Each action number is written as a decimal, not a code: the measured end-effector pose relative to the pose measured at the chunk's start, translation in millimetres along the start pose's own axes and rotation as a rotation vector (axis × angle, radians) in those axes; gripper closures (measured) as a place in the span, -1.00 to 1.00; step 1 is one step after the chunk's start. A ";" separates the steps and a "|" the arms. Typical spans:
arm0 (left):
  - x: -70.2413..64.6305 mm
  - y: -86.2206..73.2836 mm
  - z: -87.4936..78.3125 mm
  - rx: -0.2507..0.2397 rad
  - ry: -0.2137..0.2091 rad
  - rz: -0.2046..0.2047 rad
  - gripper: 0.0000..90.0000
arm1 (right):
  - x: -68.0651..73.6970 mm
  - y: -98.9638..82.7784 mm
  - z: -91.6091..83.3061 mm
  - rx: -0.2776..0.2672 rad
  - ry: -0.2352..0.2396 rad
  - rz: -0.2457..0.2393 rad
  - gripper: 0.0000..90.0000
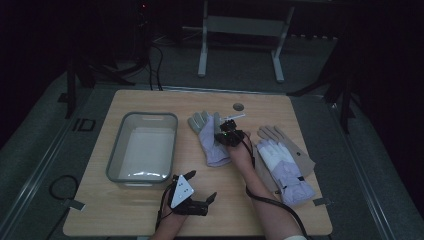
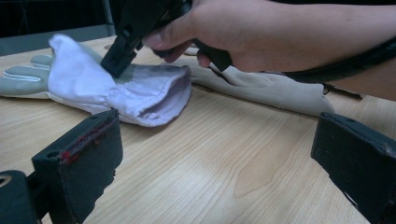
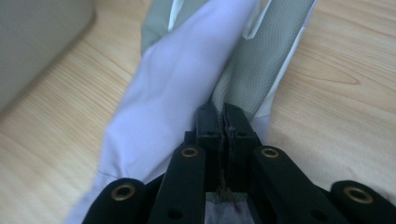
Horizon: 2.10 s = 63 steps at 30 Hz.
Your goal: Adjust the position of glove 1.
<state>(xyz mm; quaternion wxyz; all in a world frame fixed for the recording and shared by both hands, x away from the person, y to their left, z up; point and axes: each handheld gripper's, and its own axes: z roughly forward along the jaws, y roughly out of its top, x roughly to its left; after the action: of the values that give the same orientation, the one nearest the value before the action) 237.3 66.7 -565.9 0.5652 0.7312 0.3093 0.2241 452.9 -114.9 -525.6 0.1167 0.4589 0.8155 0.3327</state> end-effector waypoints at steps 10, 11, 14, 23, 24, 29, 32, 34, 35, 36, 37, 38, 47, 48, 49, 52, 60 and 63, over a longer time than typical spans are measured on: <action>-0.4 0.1 -0.1 0.002 0.003 0.005 -0.95 | 16.8 -23.3 -63.8 -0.137 -0.022 0.152 0.93; -0.3 0.1 -0.2 0.002 0.004 0.005 -0.95 | 18.9 -29.3 -70.6 -0.148 -0.032 0.158 0.93; -0.8 0.0 0.0 0.001 0.004 0.005 -0.95 | 22.0 -43.1 -83.7 -0.162 -0.029 0.180 0.93; -1.4 0.0 -0.1 0.001 0.005 0.010 -0.95 | 23.6 -73.7 -81.2 -0.159 -0.041 0.240 0.93; -1.4 0.0 -0.1 0.001 0.005 0.010 -0.95 | 22.2 -74.7 -77.9 -0.155 -0.042 0.245 0.93; -1.2 0.0 0.0 0.002 0.005 0.005 -0.95 | 16.7 -75.0 -59.6 -0.127 -0.056 0.245 0.92; -1.2 0.0 -0.1 0.002 0.005 0.008 -0.95 | 14.7 -74.8 -49.2 -0.101 -0.075 0.226 0.84; -1.2 0.0 0.0 0.001 0.005 0.009 -0.95 | 14.2 -76.8 -46.6 -0.107 -0.091 0.223 0.70; -1.2 0.0 0.0 0.001 0.005 0.008 -0.95 | 14.2 -77.4 -45.4 -0.099 -0.087 0.217 0.64; -1.2 0.0 0.0 0.002 0.005 0.007 -0.95 | 14.2 -77.4 -45.1 -0.096 -0.088 0.212 0.58; -1.1 0.0 0.0 0.001 0.005 0.007 -0.95 | 13.8 -76.5 -46.6 -0.097 -0.089 0.210 0.54; -1.1 0.0 0.0 0.002 0.005 0.006 -0.95 | 13.6 -75.4 -48.5 -0.096 -0.086 0.208 0.49; -1.2 0.0 0.1 0.002 0.006 0.008 -0.95 | 7.0 -53.3 -81.4 -0.135 -0.082 0.132 0.17; -1.3 0.0 0.1 0.002 0.007 0.008 -0.95 | 4.2 -51.2 -85.8 -0.130 -0.079 0.123 0.17; -1.3 0.0 0.1 0.002 0.007 0.007 -0.95 | 2.2 -50.4 -88.5 -0.126 -0.080 0.116 0.17; -0.8 0.1 0.1 0.003 0.006 0.003 -0.95 | -6.7 -48.5 -99.7 -0.109 -0.058 0.111 0.17; -0.9 0.1 0.2 0.003 0.007 0.004 -0.95 | -26.0 -51.8 -119.6 -0.095 -0.062 0.103 0.17; -0.8 0.1 0.3 0.004 0.007 0.005 -0.95 | -36.8 -56.6 -133.2 -0.099 -0.094 0.082 0.15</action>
<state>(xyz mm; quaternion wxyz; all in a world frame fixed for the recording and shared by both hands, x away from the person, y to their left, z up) 237.0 66.0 -565.8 0.5623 0.7322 0.3099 0.2275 369.1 -223.5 -466.5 0.1634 0.5008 0.7722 0.3553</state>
